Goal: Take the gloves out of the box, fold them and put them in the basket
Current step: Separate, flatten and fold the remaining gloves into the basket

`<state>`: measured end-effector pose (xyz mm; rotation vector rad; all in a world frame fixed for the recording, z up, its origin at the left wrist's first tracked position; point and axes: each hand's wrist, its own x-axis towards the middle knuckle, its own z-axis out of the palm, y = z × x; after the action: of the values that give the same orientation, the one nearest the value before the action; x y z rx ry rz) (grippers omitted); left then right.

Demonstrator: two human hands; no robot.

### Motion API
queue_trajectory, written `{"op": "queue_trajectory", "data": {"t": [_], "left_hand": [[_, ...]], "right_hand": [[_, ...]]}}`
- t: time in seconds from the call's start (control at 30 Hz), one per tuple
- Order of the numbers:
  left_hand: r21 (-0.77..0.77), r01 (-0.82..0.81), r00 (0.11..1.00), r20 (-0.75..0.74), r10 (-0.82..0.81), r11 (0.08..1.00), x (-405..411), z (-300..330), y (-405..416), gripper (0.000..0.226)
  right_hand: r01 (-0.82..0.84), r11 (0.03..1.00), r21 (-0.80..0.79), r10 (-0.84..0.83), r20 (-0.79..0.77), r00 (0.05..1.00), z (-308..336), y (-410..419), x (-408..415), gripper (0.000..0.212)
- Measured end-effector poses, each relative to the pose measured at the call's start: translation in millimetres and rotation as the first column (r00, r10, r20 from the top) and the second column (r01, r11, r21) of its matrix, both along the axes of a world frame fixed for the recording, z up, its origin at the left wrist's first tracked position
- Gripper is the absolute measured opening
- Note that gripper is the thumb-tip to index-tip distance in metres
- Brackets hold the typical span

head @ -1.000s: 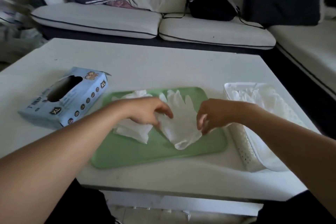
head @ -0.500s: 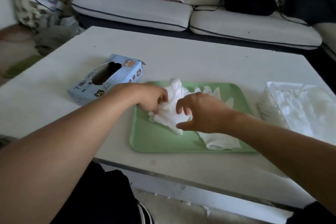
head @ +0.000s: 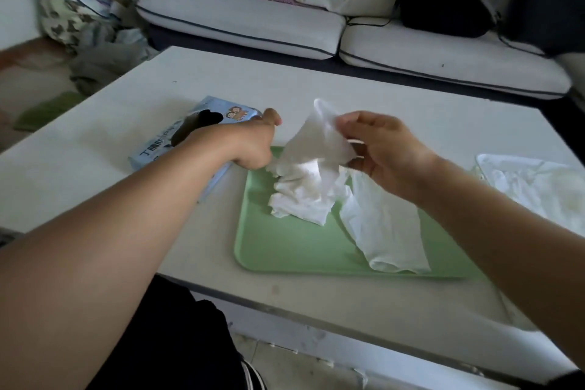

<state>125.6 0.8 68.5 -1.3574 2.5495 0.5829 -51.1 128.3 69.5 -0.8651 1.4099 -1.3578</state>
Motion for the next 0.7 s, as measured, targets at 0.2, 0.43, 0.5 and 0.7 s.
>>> {"op": "queue_trajectory", "data": {"t": [0.2,0.43,0.5,0.7], "left_hand": [[0.078,-0.168,0.467,-0.871,0.150,0.983,-26.2,21.2,25.5,0.027],[0.154,0.359,0.444,-0.896,-0.024,0.921,-71.3,32.0,77.3,0.052],[0.144,0.286,0.437,-0.900,0.005,0.947,-85.7,28.8,82.2,0.034],[0.420,0.269,0.425,-0.859,0.285,0.867,-101.3,32.2,95.4,0.026]], "right_hand": [[0.206,0.965,-0.162,-0.125,0.406,0.905,55.8,12.6,-28.7,0.013],[0.057,0.990,-0.132,0.000,0.398,0.917,59.3,46.9,-42.5,0.016],[-0.010,0.994,-0.112,0.042,0.287,0.957,53.5,57.0,-51.0,0.018],[0.130,0.991,-0.039,-0.135,-0.205,0.969,47.3,83.3,-95.4,0.059]]}}
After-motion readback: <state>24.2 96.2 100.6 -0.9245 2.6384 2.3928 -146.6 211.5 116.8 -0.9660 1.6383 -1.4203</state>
